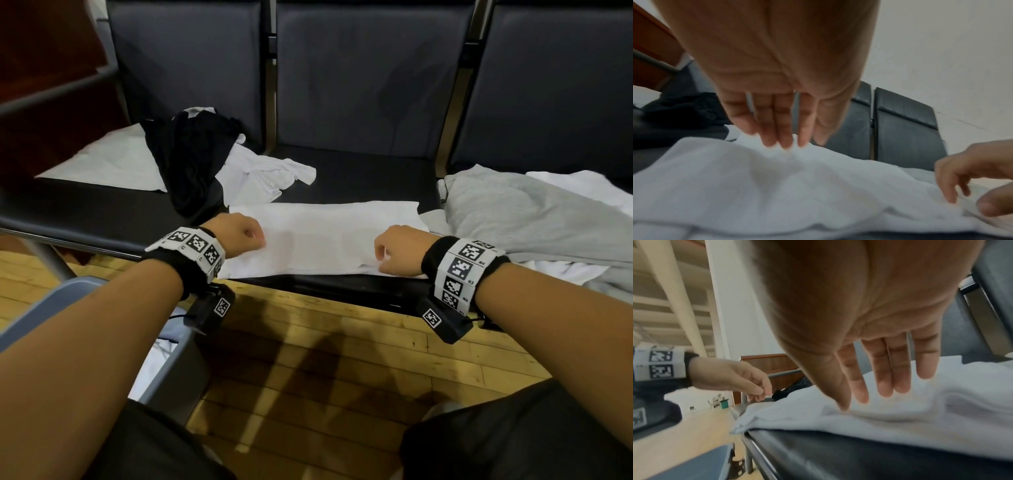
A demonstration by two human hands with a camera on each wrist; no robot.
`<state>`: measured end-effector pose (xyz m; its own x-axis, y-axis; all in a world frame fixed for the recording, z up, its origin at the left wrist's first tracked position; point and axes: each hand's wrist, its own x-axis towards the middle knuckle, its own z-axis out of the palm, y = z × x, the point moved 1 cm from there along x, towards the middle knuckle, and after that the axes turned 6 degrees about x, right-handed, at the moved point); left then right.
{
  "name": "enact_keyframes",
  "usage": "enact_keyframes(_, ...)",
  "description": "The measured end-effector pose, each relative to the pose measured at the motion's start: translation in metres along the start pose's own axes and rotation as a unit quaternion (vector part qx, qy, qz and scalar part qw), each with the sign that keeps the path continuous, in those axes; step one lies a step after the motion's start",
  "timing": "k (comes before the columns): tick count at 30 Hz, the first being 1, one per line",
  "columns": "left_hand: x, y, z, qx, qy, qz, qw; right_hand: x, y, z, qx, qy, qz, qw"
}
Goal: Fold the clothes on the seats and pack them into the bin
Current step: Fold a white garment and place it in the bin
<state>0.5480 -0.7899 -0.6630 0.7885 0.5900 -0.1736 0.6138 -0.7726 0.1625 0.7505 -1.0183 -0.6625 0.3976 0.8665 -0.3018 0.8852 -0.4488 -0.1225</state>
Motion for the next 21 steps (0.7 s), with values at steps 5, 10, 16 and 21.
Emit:
enact_keyframes(5,0.016,-0.022,0.006,-0.002,0.022,-0.215,0.976,0.015,-0.016,-0.007,0.078,0.072,0.009,0.994)
enact_keyframes(10,0.027,-0.025,0.017,-0.048,-0.022,-0.242,0.969,0.041,-0.033,0.007,0.142,0.060,0.050,0.987)
enact_keyframes(16,0.036,-0.030,0.014,-0.097,-0.020,-0.232,0.968,0.057,-0.045,0.026,0.128,-0.024,0.108,0.986)
enact_keyframes(21,0.029,-0.036,-0.017,-0.153,0.039,-0.217,0.963,0.064,-0.063,0.029,0.131,-0.042,0.104,0.985)
